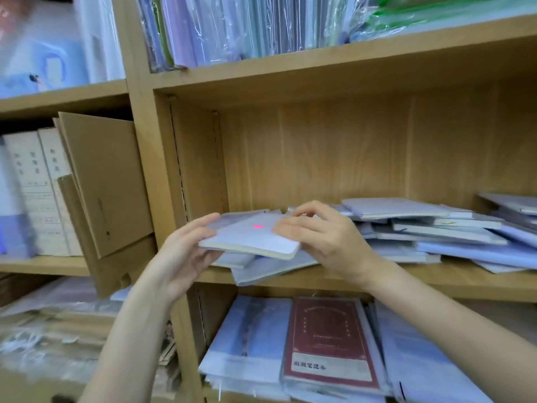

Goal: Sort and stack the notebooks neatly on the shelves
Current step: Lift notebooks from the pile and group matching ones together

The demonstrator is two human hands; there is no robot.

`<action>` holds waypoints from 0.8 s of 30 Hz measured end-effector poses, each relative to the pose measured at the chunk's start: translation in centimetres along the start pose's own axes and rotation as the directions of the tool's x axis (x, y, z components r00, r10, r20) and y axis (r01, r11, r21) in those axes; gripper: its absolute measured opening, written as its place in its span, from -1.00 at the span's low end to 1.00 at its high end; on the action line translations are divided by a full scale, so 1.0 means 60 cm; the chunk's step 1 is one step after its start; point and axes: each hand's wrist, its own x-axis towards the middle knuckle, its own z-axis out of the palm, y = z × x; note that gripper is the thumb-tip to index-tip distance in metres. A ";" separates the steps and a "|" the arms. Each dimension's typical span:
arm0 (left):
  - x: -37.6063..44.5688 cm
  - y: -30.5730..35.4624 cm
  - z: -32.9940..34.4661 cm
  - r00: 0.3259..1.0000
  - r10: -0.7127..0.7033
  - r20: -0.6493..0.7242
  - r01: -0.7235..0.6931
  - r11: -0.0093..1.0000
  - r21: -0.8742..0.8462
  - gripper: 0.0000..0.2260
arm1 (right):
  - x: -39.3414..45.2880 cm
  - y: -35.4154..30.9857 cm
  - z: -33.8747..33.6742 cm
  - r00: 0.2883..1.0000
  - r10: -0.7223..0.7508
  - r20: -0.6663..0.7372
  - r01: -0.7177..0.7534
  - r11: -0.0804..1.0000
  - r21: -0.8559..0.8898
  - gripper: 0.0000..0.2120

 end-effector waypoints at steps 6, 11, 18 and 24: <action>-0.073 0.062 0.021 0.927 0.366 -0.085 -0.355 0.927 0.121 -0.81 | 0.027 -0.020 -0.025 0.902 0.431 0.039 -0.432 0.892 0.136 -0.75; -0.022 0.014 0.133 0.918 0.395 -0.020 -0.392 0.915 0.095 -0.80 | 0.008 0.022 -0.103 0.371 0.856 0.361 -0.750 0.047 0.660 -0.80; 0.071 -0.064 0.285 0.916 0.341 0.209 -0.351 0.936 0.012 -0.72 | -0.036 0.179 -0.209 0.193 0.894 0.405 -0.673 -0.180 0.717 -0.81; 0.131 -0.134 0.307 0.945 0.104 0.309 -0.273 0.772 0.574 -0.65 | -0.123 0.255 -0.167 0.055 0.832 0.552 -0.969 0.178 -0.171 -0.72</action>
